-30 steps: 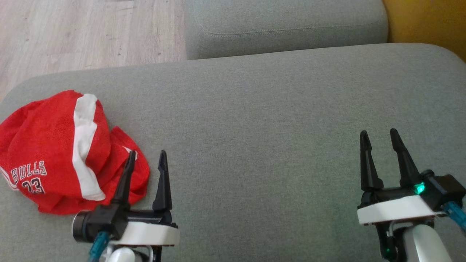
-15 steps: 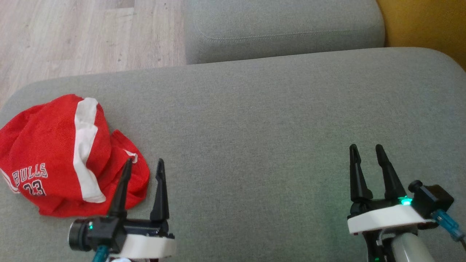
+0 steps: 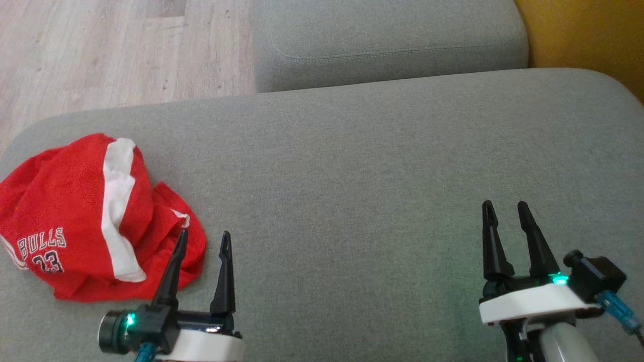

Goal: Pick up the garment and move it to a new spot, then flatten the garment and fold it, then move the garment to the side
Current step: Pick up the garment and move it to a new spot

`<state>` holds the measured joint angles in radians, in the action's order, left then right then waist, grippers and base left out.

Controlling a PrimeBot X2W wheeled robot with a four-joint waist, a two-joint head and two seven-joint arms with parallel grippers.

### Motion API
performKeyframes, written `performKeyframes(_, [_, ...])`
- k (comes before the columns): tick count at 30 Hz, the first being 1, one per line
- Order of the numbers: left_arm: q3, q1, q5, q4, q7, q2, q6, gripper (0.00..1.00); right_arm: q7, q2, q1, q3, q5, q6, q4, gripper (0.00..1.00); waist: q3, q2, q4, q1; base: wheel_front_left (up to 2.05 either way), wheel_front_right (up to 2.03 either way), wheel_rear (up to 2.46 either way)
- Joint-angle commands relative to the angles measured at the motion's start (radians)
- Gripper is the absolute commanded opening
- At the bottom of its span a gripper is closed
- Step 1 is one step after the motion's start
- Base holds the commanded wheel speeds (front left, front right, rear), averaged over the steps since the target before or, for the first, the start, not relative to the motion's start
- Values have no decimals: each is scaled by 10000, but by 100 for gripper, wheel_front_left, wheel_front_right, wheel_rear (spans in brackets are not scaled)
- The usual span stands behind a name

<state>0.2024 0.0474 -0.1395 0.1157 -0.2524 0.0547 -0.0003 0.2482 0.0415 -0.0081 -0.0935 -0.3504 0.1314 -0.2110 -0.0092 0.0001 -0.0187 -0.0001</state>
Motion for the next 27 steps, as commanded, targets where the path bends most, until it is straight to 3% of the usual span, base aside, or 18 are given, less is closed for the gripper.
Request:
performKeyframes(1, [-312,-370,-17,-293,-93,-41,5,100,136,87,-381,-238,74,-7,345,100,4,-1,30,1,0,0,0])
performKeyframes(16, [-455,-301,-68,-194,-93,-44,172,100,136,87,-179,-712,177,-7,358,100,-207,-1,1158,1,0,0,0])
performKeyframes(27, [-930,-13,146,-182,-93,-45,219,100,136,87,35,-1405,403,-7,233,100,-516,-1,2626,1,0,0,0])
